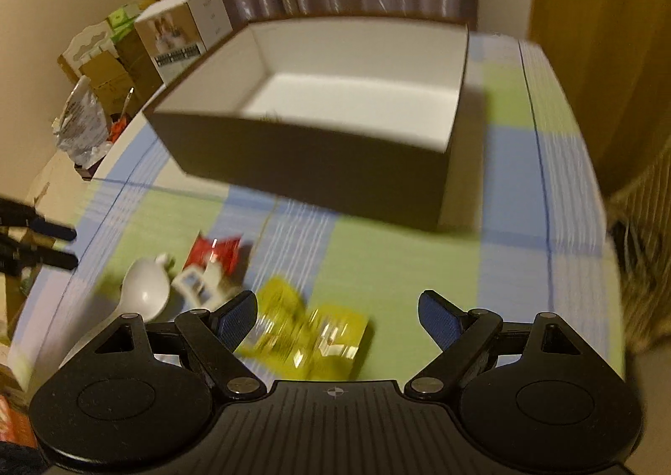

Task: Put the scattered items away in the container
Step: 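Grasp the white rice scoop handle with the left tool while the right tool grasps the white hair clip, then carry the scoop with the left tool while the right tool carries the hair clip over the box, then open the left tool to drop the scoop while the right tool releases the hair clip into the box, then move both tools back toward the remaining items on the table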

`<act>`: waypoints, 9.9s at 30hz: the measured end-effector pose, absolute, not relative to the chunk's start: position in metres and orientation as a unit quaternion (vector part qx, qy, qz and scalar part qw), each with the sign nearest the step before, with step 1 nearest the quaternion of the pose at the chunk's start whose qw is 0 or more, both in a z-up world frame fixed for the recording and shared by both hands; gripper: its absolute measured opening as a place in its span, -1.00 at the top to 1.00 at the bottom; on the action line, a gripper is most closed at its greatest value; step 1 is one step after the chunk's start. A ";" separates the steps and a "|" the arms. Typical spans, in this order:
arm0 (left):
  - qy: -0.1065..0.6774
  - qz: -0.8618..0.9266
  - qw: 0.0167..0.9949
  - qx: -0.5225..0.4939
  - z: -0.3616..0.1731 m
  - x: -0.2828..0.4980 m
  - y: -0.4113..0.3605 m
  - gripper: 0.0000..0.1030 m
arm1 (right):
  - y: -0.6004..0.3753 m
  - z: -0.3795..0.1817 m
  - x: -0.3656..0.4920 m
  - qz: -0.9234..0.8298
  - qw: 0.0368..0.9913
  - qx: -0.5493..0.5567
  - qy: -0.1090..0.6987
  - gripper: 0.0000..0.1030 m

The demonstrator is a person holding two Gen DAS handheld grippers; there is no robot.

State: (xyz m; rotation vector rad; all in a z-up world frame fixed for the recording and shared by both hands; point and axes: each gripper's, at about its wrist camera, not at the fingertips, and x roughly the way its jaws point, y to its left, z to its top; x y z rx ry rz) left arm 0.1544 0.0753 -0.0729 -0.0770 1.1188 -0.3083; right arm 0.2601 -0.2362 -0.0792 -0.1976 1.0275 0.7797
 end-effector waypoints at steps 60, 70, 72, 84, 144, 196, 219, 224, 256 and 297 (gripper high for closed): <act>0.542 -0.112 0.800 -0.232 -0.122 0.140 0.096 0.95 | -0.145 -0.131 0.216 0.509 0.725 -0.216 0.411 -0.62; 0.530 -0.078 0.805 -0.255 -0.119 0.130 0.105 0.95 | -0.123 -0.163 0.217 0.537 0.692 -0.282 0.392 0.33; 0.529 -0.073 0.805 -0.258 -0.119 0.129 0.106 0.95 | -0.125 -0.160 0.215 0.541 0.693 -0.287 0.380 0.35; 0.519 -0.065 0.815 -0.250 -0.112 0.139 0.095 0.95 | -0.154 -0.122 0.199 0.540 0.714 -0.269 0.355 0.35; 0.432 -0.197 0.874 -0.103 -0.015 0.358 0.049 0.95 | -0.177 -0.019 0.346 0.372 0.866 -0.097 0.319 0.35; 0.532 -0.070 0.840 -0.087 -0.115 0.446 0.022 0.68 | -0.131 -0.094 0.429 0.312 0.841 -0.119 0.425 0.35; 0.502 -0.082 0.857 -0.075 -0.076 0.395 0.040 0.23 | -0.141 -0.077 0.391 0.317 0.838 -0.132 0.424 -0.85; 0.497 -0.080 0.861 -0.065 -0.067 0.381 0.040 0.11 | -0.151 -0.071 0.376 0.312 0.839 -0.129 0.428 -0.85; 0.477 -0.102 0.870 -0.078 -0.054 0.194 0.072 -0.21 | -0.206 -0.040 0.264 0.334 0.846 -0.111 0.401 -0.85; 0.569 -0.101 0.812 -0.080 -0.154 0.114 0.024 -0.02 | -0.237 -0.104 0.192 0.330 0.787 -0.097 0.512 -0.85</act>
